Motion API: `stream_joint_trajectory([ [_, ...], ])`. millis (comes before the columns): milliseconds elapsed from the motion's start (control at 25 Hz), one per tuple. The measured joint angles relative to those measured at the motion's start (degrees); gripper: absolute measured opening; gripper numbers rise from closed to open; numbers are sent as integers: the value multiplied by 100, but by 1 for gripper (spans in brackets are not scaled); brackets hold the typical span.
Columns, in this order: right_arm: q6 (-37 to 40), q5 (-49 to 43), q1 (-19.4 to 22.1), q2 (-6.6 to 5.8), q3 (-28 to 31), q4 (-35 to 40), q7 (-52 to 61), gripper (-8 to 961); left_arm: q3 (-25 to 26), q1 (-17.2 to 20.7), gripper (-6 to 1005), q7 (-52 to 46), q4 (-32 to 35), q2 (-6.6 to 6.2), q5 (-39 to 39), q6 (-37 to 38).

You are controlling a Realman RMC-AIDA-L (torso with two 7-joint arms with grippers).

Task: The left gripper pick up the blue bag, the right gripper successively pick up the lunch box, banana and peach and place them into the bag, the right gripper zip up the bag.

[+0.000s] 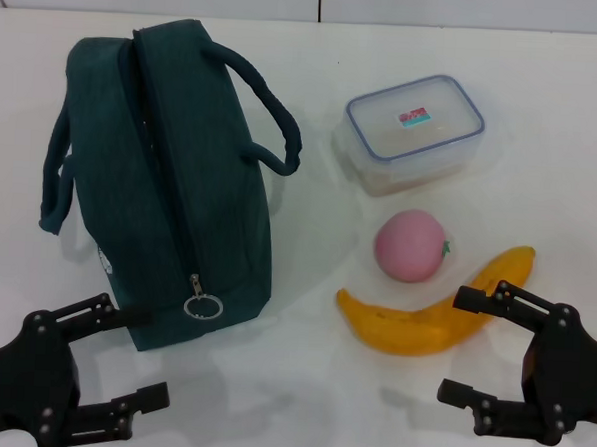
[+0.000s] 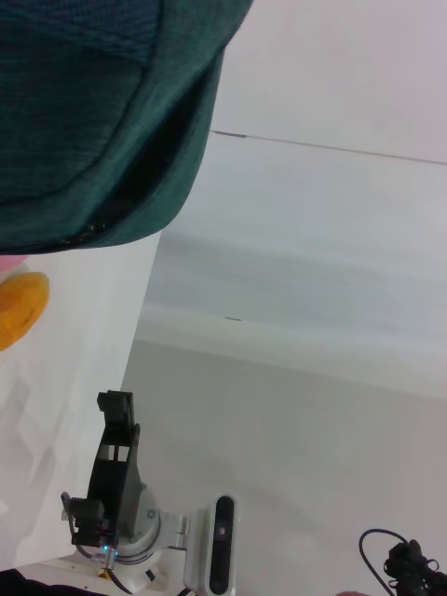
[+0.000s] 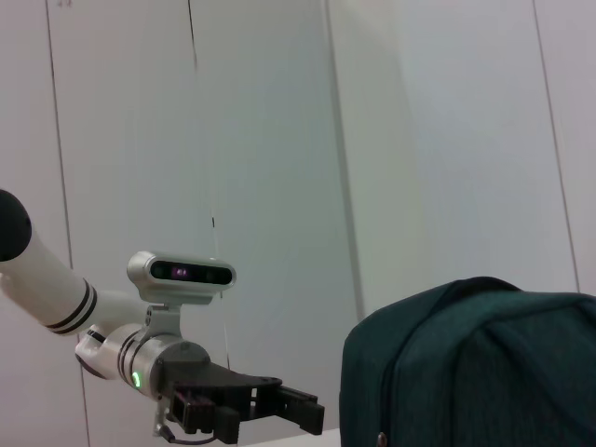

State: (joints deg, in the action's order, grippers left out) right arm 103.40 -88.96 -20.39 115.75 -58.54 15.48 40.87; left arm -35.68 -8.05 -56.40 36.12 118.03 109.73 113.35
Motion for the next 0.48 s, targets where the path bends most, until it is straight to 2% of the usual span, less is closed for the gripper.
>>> stream_joint_trajectory([
  [480, -10, 3, -9, 0, 0, -37, 0, 874, 5, -4, 791, -212, 0, -2, -86, 2],
])
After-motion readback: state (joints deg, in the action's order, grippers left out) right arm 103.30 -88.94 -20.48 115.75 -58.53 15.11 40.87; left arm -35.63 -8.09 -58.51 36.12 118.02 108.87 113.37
